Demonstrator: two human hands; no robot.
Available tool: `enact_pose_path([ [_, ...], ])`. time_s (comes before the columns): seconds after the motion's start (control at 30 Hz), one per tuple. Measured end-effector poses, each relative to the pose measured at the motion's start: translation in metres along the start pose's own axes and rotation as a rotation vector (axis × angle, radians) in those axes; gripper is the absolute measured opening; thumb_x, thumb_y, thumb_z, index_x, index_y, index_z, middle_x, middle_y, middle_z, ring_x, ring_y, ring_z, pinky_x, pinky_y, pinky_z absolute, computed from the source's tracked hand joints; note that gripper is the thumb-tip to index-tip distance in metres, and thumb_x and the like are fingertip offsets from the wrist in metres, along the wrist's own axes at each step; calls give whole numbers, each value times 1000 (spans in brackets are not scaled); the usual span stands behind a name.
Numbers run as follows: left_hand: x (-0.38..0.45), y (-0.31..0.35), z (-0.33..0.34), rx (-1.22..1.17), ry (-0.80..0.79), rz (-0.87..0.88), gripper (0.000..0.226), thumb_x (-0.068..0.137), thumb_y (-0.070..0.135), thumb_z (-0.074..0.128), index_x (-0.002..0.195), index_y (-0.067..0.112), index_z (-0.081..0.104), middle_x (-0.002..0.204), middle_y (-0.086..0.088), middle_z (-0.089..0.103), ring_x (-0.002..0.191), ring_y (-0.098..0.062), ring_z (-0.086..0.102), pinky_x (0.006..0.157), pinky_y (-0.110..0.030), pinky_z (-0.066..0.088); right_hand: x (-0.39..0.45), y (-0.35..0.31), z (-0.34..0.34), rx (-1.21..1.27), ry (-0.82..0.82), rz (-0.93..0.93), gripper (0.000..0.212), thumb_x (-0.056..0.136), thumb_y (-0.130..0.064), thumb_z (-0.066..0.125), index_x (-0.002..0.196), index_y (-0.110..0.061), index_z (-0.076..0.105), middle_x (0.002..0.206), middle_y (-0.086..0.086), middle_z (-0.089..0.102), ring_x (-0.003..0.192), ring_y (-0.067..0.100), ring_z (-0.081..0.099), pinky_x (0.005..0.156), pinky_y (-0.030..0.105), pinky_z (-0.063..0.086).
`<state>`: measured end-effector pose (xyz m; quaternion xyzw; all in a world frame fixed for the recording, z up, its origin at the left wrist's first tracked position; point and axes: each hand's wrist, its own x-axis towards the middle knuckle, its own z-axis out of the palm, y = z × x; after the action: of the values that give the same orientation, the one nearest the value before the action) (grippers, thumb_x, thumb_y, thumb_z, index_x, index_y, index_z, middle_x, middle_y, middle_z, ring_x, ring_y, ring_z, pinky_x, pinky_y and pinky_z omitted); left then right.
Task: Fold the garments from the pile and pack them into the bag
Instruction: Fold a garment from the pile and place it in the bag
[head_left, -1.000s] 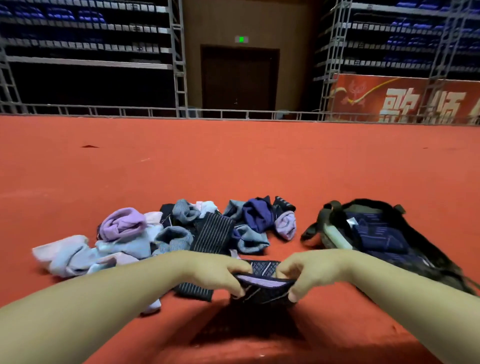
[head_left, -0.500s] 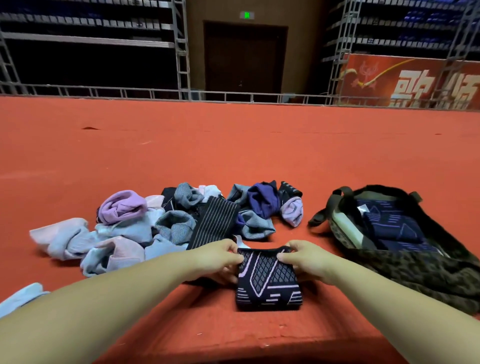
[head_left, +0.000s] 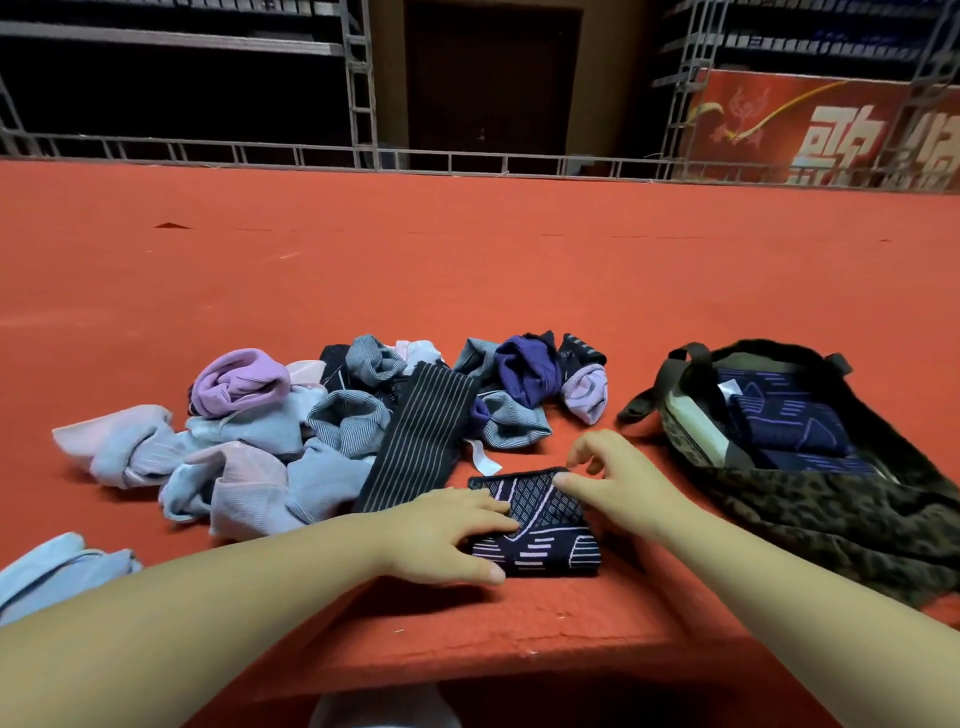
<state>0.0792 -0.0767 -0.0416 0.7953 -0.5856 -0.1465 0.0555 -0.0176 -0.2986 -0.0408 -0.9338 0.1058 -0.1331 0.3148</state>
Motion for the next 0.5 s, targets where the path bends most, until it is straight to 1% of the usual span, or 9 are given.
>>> enact_pose_path([
  [0.07,1,-3,3,-15,41,9,69,87,46,62,146,27,33,157,5,22,145,-11,12,111,-18,4,-19,-4,-8,-55,-165,-149,27,67,-54,69,79,-34,56,95,-7,56,91,5,51,84,24,39],
  [0.13,2,-6,7,-18,68,18,66,87,43,63,145,27,35,156,5,24,144,-10,14,109,-15,4,-33,-3,-7,-224,-332,-224,46,63,-66,60,94,-32,62,105,-8,57,101,8,49,92,23,38],
  [0.17,3,-7,8,-20,77,18,62,89,41,61,144,27,37,155,5,26,144,-11,16,109,-15,4,-38,0,-5,-294,-368,-249,54,64,-67,60,101,-28,63,110,-8,57,104,10,48,95,25,38],
  [0.2,4,-7,9,-25,91,15,57,91,39,59,143,27,40,154,5,28,143,-11,19,110,-15,6,-41,3,-3,-327,-370,-261,56,66,-64,63,106,-25,63,113,-7,56,106,11,48,96,27,38],
  [0.27,5,-3,8,-59,114,5,46,93,33,55,138,26,47,152,4,34,141,-10,26,111,-15,11,-43,6,-1,-331,-314,-265,50,70,-53,69,110,-23,63,115,-7,57,108,12,48,97,28,38],
  [0.37,5,4,0,-188,94,-48,37,95,25,53,131,21,56,146,3,43,136,-9,35,107,-12,18,-44,3,0,-384,-234,-321,36,74,-42,65,104,-21,64,108,-5,61,103,16,52,93,33,42],
  [0.4,3,5,-2,-240,82,-76,34,95,24,53,129,20,58,141,3,50,131,-10,42,107,-14,23,-44,1,1,-397,-226,-341,31,76,-40,60,99,-20,64,102,-5,63,98,17,54,90,35,44],
  [0.43,1,5,-3,-289,77,-96,32,94,25,54,125,21,60,132,3,57,123,-11,50,106,-19,31,-45,-1,2,-402,-218,-358,27,77,-38,55,95,-19,63,96,-4,63,93,17,54,85,36,45],
  [0.5,-5,3,-7,-327,89,-122,27,90,32,54,113,22,65,109,2,67,102,-14,60,96,-30,43,-47,-8,2,-372,-206,-351,20,81,-33,53,92,-18,59,91,-3,63,87,18,54,79,35,44],
])
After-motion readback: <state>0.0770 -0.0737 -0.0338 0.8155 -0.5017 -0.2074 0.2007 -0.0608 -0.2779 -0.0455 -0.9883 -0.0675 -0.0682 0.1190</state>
